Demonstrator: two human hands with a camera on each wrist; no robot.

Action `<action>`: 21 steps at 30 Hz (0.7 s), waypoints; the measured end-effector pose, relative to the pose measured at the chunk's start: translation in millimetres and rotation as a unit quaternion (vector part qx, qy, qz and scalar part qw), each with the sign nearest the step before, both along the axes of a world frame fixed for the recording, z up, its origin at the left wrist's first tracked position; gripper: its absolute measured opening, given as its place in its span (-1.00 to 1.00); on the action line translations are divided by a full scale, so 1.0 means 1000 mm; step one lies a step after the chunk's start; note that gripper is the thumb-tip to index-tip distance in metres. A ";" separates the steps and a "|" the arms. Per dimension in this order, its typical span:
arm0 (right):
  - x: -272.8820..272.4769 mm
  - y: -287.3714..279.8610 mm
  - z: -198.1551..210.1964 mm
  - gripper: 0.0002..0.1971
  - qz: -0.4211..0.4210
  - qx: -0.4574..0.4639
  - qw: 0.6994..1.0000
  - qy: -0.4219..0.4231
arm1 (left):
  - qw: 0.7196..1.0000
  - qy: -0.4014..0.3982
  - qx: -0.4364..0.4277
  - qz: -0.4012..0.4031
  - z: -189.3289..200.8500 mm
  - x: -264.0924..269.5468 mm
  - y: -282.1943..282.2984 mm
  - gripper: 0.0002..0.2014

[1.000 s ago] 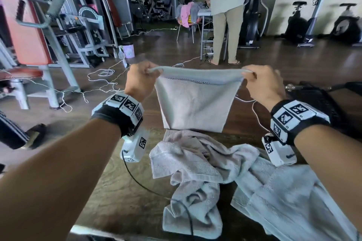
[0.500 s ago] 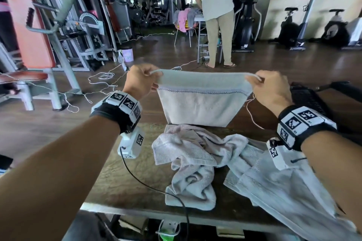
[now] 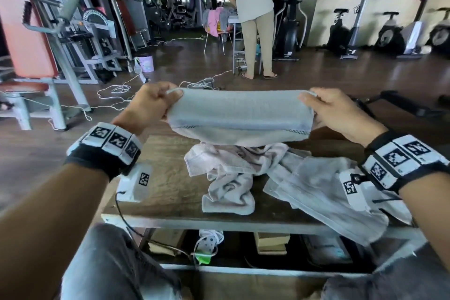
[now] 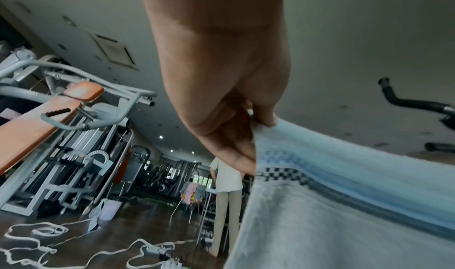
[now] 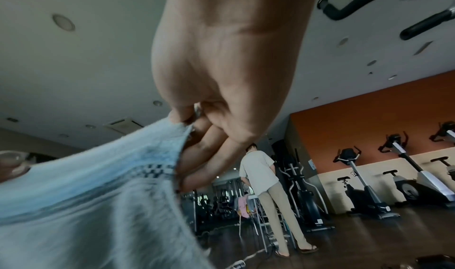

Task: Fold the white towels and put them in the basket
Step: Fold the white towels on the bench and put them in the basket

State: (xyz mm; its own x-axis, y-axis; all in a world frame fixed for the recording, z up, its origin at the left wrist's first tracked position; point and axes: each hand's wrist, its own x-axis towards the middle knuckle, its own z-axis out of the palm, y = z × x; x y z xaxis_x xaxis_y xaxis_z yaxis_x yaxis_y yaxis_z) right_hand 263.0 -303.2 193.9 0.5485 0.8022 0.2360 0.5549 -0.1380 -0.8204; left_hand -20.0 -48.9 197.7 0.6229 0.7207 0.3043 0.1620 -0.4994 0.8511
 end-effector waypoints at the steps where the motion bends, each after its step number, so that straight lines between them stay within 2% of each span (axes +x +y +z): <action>1: -0.008 -0.011 0.000 -0.76 0.023 -0.010 0.999 0.039 | 0.999 0.016 -0.015 -0.028 -0.001 -0.012 -0.008 -0.86; 3: -0.024 -0.033 -0.004 -0.76 0.055 -0.051 0.992 0.103 | 0.991 0.066 -0.063 -0.094 -0.005 -0.036 -0.024 -0.88; 5: -0.033 -0.044 -0.016 -0.74 0.074 -0.122 0.983 0.115 | 0.976 0.146 -0.100 -0.131 -0.020 -0.053 -0.033 -0.90; 8: -0.042 -0.046 -0.048 -0.82 0.105 -0.242 0.958 0.114 | 0.952 0.251 -0.129 -0.116 -0.054 -0.056 -0.035 -0.88; 11: -0.035 -0.032 -0.080 -0.80 0.106 -0.302 0.942 0.105 | 0.933 0.314 -0.143 -0.100 -0.085 -0.046 -0.032 -0.83; 14: -0.020 -0.010 -0.099 -0.82 0.084 -0.315 0.941 0.088 | 0.941 0.305 -0.130 -0.071 -0.107 -0.026 -0.010 -0.83; 18: 0.012 0.028 -0.110 -0.84 0.018 -0.284 0.958 0.033 | 0.970 0.240 -0.033 0.003 -0.126 0.017 0.039 -0.80; 21: 0.048 0.069 -0.117 -0.72 -0.034 -0.232 0.972 -0.020 | 0.981 0.193 -0.009 0.030 -0.132 0.052 0.078 -0.89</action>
State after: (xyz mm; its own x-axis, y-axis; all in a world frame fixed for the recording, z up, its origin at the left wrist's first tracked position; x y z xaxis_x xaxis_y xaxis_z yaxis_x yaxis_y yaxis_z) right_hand 311.3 -234.2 76.8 0.6013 0.7899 -0.1203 0.5620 -0.5252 -0.6389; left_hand 32.3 29.4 65.5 0.6449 0.7631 0.0411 0.5030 -0.4644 0.7289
